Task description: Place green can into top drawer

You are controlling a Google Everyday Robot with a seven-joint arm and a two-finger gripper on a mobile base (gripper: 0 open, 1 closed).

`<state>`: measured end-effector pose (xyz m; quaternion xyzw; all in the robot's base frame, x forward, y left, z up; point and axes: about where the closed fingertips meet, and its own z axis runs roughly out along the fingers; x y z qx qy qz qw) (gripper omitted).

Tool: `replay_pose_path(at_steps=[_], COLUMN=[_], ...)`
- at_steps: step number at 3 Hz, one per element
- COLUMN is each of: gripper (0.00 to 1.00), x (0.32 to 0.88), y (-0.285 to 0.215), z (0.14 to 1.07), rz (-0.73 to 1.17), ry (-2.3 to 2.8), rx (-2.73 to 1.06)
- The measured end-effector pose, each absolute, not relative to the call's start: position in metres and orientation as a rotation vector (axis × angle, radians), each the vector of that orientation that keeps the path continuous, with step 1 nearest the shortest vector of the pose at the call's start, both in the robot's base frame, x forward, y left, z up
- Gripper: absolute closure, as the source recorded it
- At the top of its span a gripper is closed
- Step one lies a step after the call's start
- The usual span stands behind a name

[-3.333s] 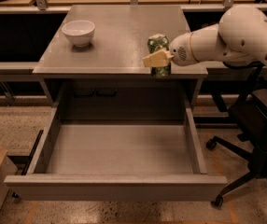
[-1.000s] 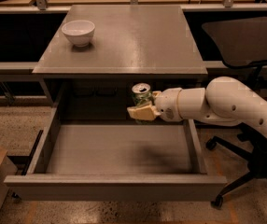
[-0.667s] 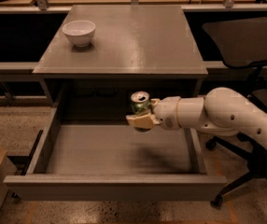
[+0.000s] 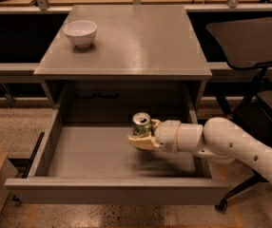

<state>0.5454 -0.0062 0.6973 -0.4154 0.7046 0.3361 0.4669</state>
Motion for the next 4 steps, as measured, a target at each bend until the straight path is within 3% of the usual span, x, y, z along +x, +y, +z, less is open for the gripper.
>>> replay_pose_path(at_steps=[2, 4], gripper=[0.05, 0.0], x=[0.55, 0.549], y=[-0.003, -0.002], z=[0.663, 0.658], rz=[0.803, 0.804], ry=[1.705, 1.707], rx=[-0.999, -0.98])
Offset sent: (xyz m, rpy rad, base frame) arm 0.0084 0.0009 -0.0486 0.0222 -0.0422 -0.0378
